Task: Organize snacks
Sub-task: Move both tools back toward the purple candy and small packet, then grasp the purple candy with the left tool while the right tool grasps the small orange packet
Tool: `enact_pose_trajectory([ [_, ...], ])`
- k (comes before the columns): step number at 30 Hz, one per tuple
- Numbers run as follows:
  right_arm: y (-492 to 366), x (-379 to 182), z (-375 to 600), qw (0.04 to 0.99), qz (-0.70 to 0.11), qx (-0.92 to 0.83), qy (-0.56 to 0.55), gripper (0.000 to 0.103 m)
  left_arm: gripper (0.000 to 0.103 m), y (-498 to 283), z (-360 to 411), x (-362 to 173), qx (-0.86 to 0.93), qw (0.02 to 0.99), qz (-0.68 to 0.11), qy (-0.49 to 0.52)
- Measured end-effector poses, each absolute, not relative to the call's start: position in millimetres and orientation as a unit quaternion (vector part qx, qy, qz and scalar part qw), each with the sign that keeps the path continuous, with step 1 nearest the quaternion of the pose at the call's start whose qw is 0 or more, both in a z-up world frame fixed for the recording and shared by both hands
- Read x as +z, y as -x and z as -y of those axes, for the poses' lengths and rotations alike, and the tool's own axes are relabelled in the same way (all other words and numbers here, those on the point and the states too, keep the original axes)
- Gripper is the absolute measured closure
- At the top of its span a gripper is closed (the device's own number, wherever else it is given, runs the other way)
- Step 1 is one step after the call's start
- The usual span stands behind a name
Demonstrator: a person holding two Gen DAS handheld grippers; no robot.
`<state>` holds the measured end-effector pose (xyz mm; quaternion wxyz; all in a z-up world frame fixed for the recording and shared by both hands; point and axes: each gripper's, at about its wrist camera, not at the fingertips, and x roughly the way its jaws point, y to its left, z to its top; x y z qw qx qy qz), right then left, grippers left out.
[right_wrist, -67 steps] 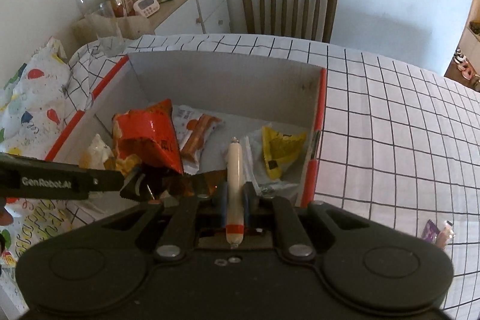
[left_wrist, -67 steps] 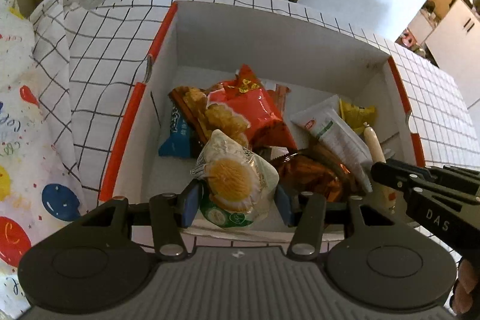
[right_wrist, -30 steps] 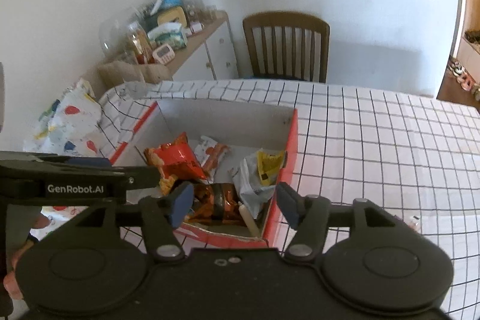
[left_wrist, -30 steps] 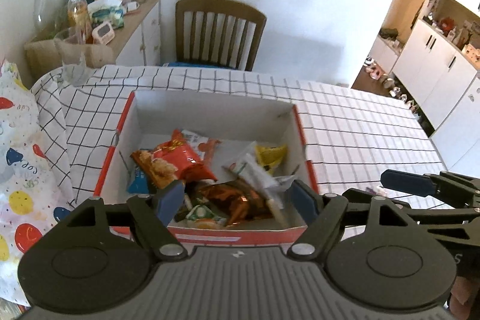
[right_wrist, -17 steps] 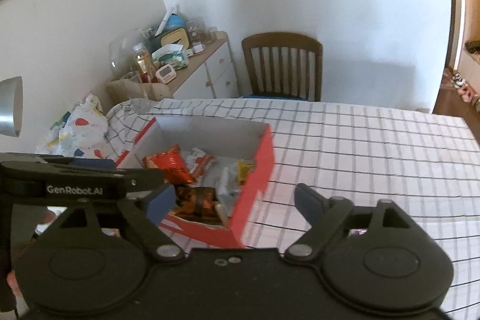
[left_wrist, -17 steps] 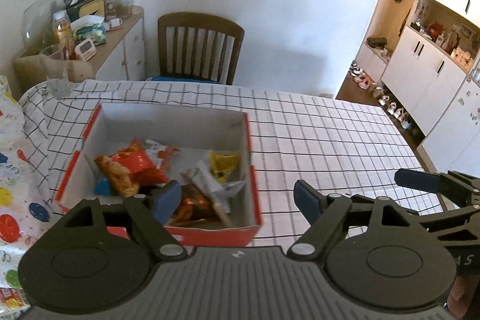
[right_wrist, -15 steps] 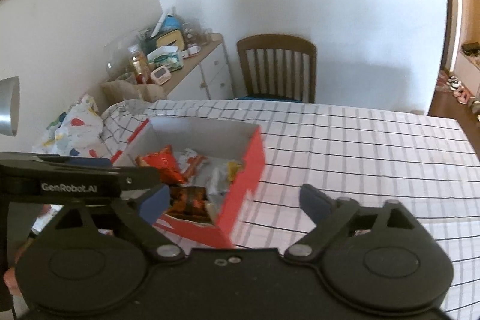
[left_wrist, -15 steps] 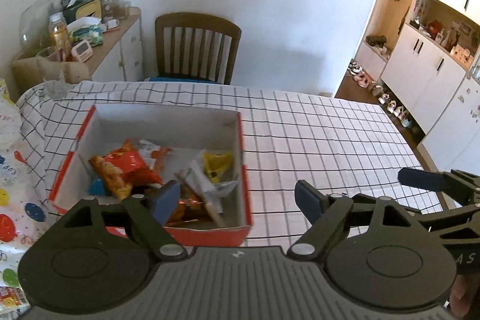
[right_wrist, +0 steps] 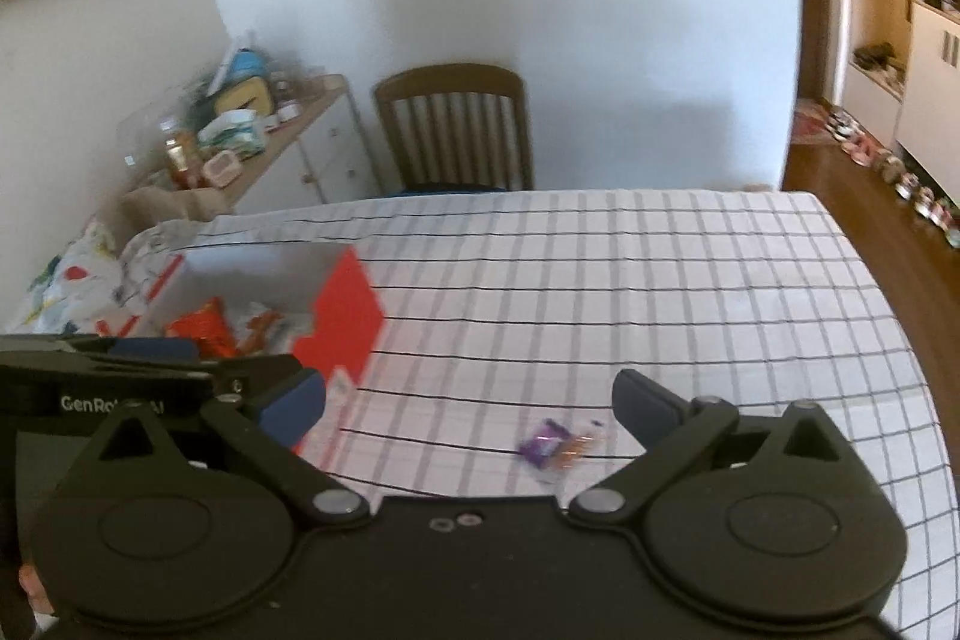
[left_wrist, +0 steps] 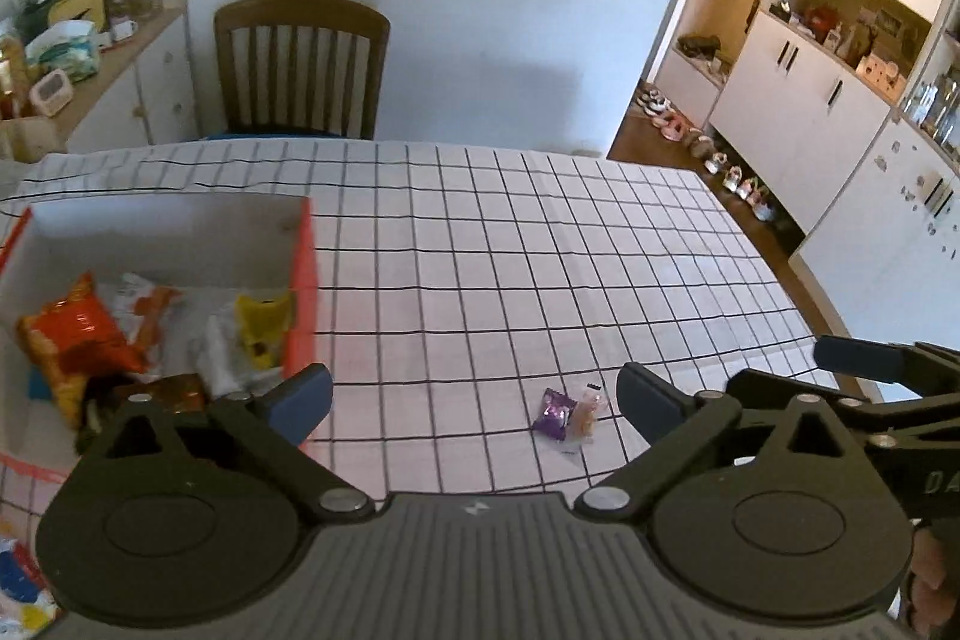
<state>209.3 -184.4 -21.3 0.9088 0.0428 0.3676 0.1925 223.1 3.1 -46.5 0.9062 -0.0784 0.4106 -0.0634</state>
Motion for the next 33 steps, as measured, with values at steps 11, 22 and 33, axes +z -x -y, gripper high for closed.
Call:
enact_pose_trajectory([
  [11,-249,-65,225,0.895,-0.416,0.141,-0.073,0.001,0.001,-270,35,-108,-0.093,0.882,-0.461,0.032],
  [22,-294,-123,238,0.857,-0.493,0.081,-0.126,0.016,0.001,-288,57,-152,-0.109,0.873,-0.475,-0.018],
  [33,-324,-165,221,0.812,-0.551,0.069,-0.182,0.046,0.004,-297,69,-180,-0.133,0.872,-0.469,-0.040],
])
